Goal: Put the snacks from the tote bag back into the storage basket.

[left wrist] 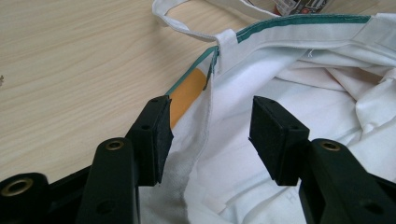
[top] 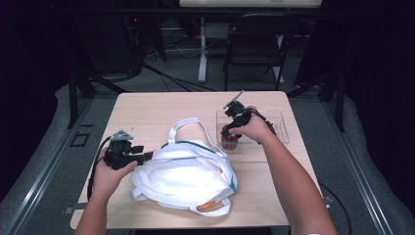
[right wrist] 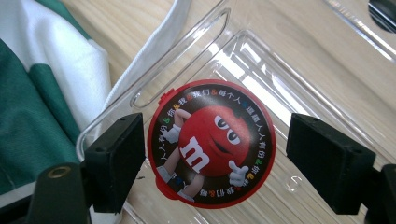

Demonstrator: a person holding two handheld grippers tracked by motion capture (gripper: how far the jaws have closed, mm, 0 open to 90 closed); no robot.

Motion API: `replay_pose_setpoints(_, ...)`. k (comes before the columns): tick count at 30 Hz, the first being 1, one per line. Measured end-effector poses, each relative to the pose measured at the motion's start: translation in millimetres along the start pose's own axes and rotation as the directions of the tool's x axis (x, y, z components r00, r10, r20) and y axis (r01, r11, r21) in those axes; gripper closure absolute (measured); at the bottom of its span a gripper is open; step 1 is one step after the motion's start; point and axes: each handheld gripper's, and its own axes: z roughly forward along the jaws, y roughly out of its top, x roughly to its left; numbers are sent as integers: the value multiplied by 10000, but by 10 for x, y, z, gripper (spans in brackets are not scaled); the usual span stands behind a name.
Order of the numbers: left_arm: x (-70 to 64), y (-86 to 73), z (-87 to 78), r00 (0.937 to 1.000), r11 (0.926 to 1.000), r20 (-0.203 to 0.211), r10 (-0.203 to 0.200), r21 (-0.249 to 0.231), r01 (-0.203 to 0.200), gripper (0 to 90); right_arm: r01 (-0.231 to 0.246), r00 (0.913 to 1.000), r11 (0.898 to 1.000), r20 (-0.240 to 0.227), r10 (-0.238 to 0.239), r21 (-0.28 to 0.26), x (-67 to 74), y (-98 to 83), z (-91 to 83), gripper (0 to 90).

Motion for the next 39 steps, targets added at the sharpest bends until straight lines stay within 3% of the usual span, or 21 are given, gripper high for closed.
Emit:
replay_pose_setpoints(5,2,3,-3,10000,10000,-6,-21,-56,21,473,-141,9998,9997,165,144,-189,-17,-11,-94,196)
replay_pose_setpoints(11,6,-18,-17,9999,10000,-121,-83,-33,83,464,-424,9991,9979,-93,420,-481,-24,-33,-148,196)
replay_pose_setpoints(12,7,-25,-15,9998,9999,-160,-68,-111,66,464,-290,9995,9991,-88,287,-294,-32,-31,-166,196)
replay_pose_setpoints(21,5,-46,-60,9997,10000,-249,-28,-72,27,458,-210,9997,9985,-158,202,-501,16,-36,-272,208)
replay_pose_setpoints(24,-1,-53,-75,9996,9999,-299,-21,-115,17,456,-320,9994,9966,-180,308,-755,58,-47,-311,208)
replay_pose_setpoints(33,-9,-58,-99,9995,9996,-322,-40,-268,31,449,16,9997,9981,-261,-32,-619,207,-10,-510,222)
replay_pose_setpoints(39,11,-62,-118,9995,9996,-313,-95,-278,87,449,160,9993,9959,-325,-189,-885,370,-14,-656,227)
